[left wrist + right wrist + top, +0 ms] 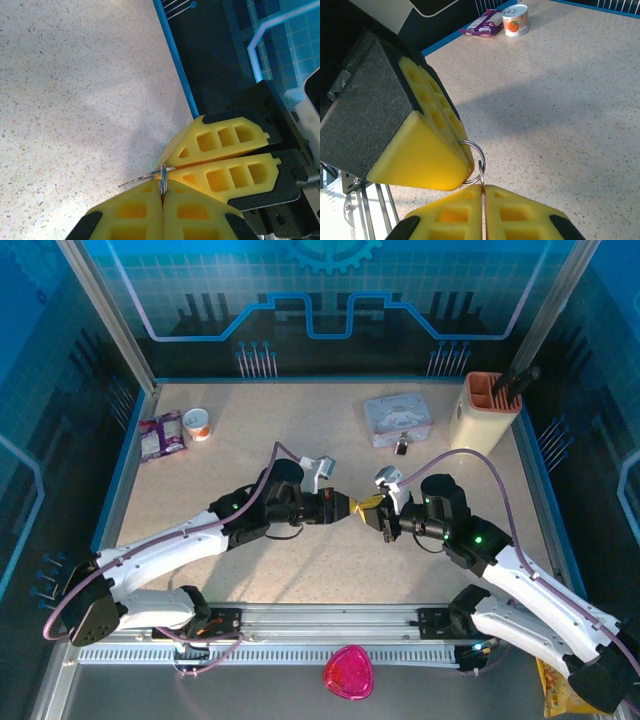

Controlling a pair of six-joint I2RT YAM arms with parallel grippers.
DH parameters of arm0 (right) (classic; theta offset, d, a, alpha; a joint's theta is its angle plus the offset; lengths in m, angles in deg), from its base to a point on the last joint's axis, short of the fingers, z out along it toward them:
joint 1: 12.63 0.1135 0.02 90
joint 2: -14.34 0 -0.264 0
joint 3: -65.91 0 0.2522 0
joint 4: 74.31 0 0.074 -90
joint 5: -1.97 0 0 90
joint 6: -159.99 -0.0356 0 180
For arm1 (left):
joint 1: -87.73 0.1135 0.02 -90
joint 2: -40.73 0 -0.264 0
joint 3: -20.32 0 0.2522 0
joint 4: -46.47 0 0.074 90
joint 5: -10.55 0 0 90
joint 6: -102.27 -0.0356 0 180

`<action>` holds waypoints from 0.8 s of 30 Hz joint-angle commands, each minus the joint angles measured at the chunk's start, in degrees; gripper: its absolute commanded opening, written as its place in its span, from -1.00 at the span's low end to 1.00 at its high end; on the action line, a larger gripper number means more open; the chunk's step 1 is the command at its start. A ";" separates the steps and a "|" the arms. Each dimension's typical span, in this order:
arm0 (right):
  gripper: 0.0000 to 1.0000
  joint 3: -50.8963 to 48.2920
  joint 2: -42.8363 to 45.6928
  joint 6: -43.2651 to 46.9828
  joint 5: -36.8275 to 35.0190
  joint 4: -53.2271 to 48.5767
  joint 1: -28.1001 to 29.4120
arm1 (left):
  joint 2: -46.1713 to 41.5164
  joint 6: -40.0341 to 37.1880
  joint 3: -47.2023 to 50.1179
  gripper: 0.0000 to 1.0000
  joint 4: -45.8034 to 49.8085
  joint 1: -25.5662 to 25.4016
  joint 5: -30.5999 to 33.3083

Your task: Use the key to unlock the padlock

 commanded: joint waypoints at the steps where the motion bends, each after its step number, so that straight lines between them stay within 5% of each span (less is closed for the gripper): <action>1: -0.81 0.37 -0.32 0.83 -0.61 0.46 0.06 | -0.72 1.45 -1.72 -1.00 0.20 -0.40 -0.88; 16: -0.67 -0.12 -0.85 2.04 -1.57 0.87 1.55 | 0.21 1.25 -3.29 -1.00 1.89 -0.76 -1.98; 24: -0.86 -0.33 0.47 1.87 -2.24 1.31 1.63 | 1.58 1.00 -4.35 -1.00 2.93 -1.58 -2.32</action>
